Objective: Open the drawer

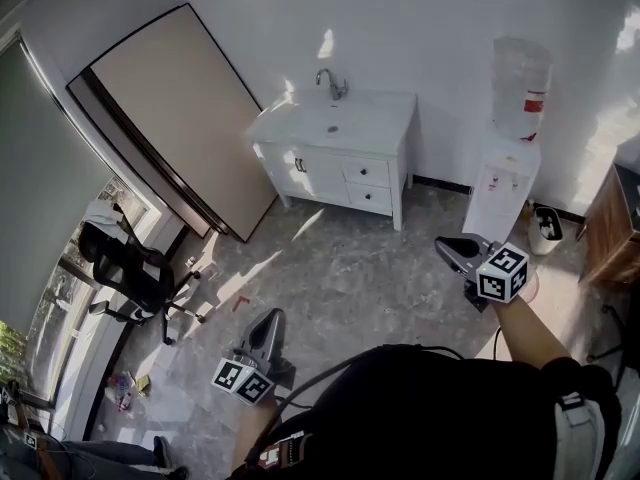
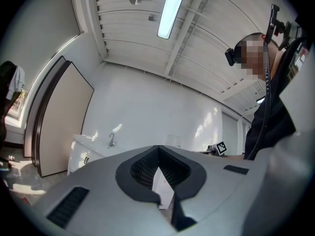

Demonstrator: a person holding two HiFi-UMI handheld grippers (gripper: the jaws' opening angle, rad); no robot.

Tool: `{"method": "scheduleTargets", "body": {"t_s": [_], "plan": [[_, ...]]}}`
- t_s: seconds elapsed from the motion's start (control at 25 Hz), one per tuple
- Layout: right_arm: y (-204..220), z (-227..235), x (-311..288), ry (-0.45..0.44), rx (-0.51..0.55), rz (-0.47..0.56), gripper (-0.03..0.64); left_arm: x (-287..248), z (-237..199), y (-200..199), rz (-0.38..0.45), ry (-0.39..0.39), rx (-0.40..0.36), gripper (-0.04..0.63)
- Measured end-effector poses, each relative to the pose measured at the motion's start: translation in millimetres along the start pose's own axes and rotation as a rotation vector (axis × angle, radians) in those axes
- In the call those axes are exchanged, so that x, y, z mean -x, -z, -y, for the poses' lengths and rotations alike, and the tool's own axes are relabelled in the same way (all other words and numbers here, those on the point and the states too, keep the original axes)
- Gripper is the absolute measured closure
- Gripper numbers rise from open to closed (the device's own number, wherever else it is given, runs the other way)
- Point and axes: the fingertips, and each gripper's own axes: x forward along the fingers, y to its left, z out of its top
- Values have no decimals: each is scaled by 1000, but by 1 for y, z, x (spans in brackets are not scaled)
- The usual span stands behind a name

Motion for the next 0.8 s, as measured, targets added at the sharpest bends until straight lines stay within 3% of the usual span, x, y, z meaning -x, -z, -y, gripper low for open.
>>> {"method": "scheduleTargets", "body": {"t_s": [0.32, 0.8], "plan": [[-2, 13, -60, 19, -1, -23, 615, -19, -64, -8, 6, 11, 22, 594], [-48, -38, -232, 13, 39, -10, 615, -1, -231, -77, 23, 26, 8, 594]]}}
